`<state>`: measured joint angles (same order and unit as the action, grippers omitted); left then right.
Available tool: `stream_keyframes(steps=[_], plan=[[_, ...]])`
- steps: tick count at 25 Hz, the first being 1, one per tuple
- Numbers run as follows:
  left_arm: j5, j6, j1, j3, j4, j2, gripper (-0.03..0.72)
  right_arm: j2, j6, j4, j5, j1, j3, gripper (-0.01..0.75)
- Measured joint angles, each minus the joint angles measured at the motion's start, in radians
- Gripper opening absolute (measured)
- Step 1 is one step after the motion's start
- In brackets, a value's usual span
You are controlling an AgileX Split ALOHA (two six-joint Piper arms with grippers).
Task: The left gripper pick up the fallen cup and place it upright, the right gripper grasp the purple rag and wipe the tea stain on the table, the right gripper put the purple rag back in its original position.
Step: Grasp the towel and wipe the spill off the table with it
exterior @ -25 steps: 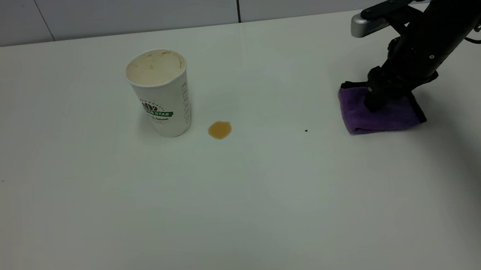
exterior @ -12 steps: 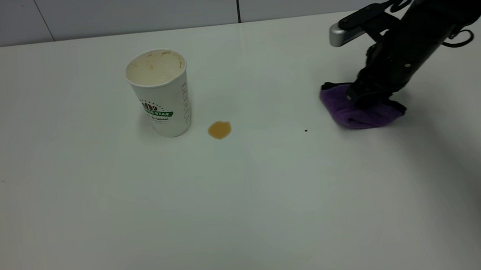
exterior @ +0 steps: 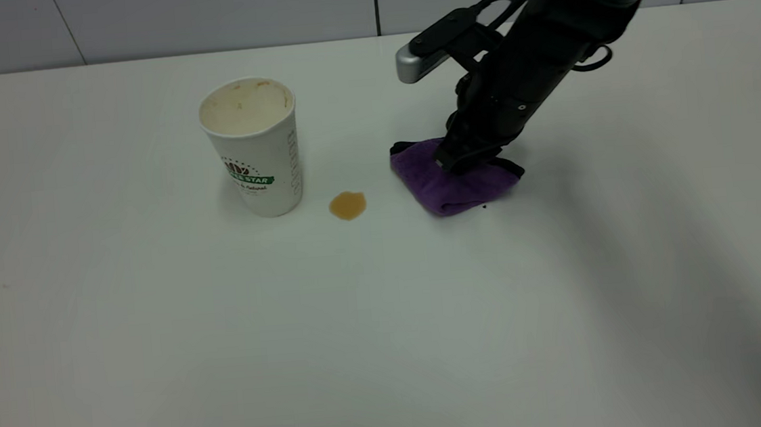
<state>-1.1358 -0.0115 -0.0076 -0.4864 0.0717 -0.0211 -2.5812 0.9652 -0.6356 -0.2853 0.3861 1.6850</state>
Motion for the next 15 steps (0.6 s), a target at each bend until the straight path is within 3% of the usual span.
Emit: stream_keyframes(steps=[15], plan=[[0.000, 0.000, 0.000, 0.000, 0.000, 0.000, 0.414, -0.057, 0.002, -0.054, -0.050, 0.100, 0.093, 0.042]])
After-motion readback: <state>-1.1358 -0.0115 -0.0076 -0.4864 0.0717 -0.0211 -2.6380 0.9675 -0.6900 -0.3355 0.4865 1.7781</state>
